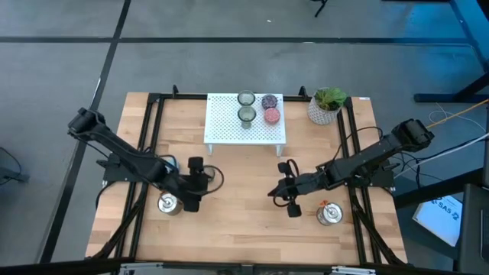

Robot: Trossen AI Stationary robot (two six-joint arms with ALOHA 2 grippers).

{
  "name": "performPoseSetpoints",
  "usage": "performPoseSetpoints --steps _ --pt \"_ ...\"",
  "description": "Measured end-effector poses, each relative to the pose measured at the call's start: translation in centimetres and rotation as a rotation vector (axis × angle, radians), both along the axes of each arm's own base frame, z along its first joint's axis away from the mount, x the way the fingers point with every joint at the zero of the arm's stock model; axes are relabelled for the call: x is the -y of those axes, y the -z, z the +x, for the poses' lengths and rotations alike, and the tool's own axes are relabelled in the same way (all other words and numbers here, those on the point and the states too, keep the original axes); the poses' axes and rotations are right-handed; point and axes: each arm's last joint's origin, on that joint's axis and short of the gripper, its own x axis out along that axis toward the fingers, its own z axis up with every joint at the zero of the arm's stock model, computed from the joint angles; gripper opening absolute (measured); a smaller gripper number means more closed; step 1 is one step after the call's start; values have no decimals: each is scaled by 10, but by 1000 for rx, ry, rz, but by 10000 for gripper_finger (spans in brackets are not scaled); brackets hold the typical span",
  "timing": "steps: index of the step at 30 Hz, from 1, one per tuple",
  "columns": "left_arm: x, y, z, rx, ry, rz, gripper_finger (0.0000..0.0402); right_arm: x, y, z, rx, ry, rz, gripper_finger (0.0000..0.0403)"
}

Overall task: Pick & Place candle stick holders
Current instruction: Put the green glass candle holder on the shelf aligned with the other glass candle holders

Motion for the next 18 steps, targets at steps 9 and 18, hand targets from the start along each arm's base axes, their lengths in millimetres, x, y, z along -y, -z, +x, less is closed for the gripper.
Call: performPoseSetpoints --steps 9,18 --pt "-1 14 -1 -91 -75 -12 230 0 1 0 5 2 5 13" --pt "-5 17 -7 -138 -169 -18 227 0 1 0 6 4 3 13"
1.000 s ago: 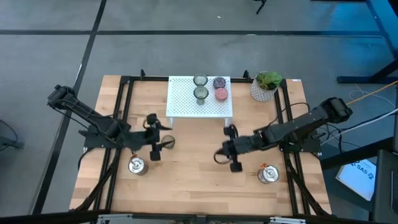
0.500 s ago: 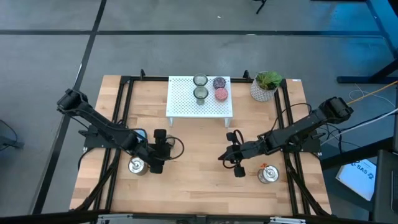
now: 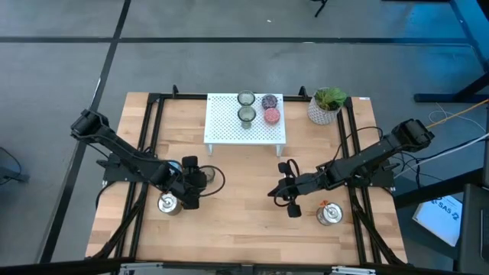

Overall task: Pick & Place candle stick holders
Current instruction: Put the green glass candle holder on the shelf aligned with the other glass candle holders

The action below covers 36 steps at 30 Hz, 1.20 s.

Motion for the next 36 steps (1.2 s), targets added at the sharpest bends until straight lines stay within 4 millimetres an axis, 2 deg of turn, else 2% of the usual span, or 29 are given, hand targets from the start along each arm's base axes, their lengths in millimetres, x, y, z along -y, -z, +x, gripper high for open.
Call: performPoseSetpoints --steps 4,11,20,25,36 --pt "-3 2 2 -9 -14 7 204 0 0 0 0 -1 -2 13" --pt "-5 18 10 -110 25 11 138 0 -1 1 18 -10 -8 13" --pt "-3 12 7 -85 35 -2 21 0 -2 1 22 -14 -13 13" --pt "1 8 5 -47 48 30 18 0 -2 1 25 -10 -15 13" --pt "20 -31 16 170 123 152 17 4 -8 6 122 48 -97 14"
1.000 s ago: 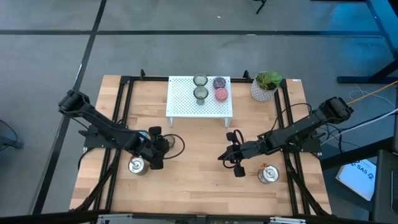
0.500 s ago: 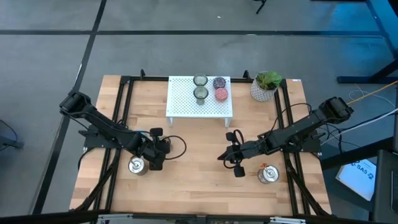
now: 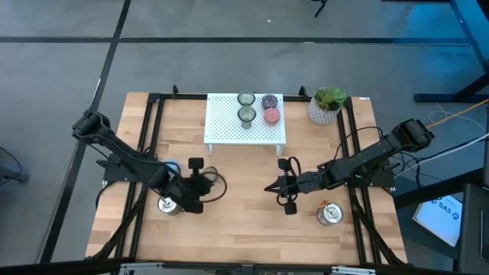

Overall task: Pick & Place candle stick holders
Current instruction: Put the green glass candle holder on the shelf aligned with the other glass candle holders

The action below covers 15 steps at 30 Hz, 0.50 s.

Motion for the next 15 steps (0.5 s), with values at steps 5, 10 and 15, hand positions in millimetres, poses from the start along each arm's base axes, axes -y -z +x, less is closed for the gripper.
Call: performPoseSetpoints --steps 5,10,15 --pt "1 -23 -10 167 37 40 17 6 -1 3 12 14 -1 14" --pt "-8 -32 -33 404 72 -17 17 9 -3 5 22 4 22 15" --pt "-25 -28 -46 708 113 -86 17 12 -7 9 76 2 10 15"
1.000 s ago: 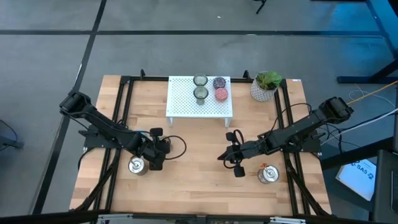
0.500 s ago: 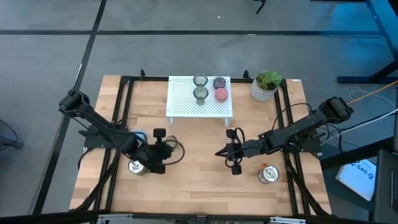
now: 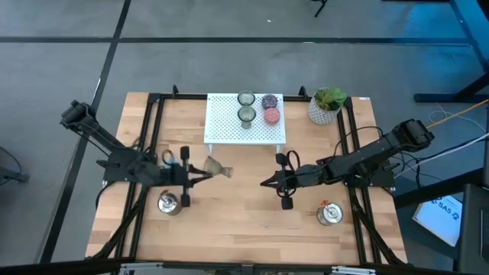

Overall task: Pick & Place candle stick holders
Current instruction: Put the green glass candle holder on the shelf aligned with the other glass candle holders

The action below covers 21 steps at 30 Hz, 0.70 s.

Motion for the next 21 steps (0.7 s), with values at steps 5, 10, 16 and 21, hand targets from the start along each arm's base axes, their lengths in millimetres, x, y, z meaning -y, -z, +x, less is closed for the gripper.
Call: performPoseSetpoints --steps 5,10,16,21 --pt "-19 10 -7 259 30 -78 17 5 -10 6 102 -10 -60 43" --pt "-32 15 -1 406 63 -110 17 17 -36 20 202 15 -137 111" --pt "-38 19 12 488 59 -86 17 29 -60 29 336 62 -152 168" --pt "-42 23 18 520 7 -74 17 28 -67 33 412 31 -211 170"
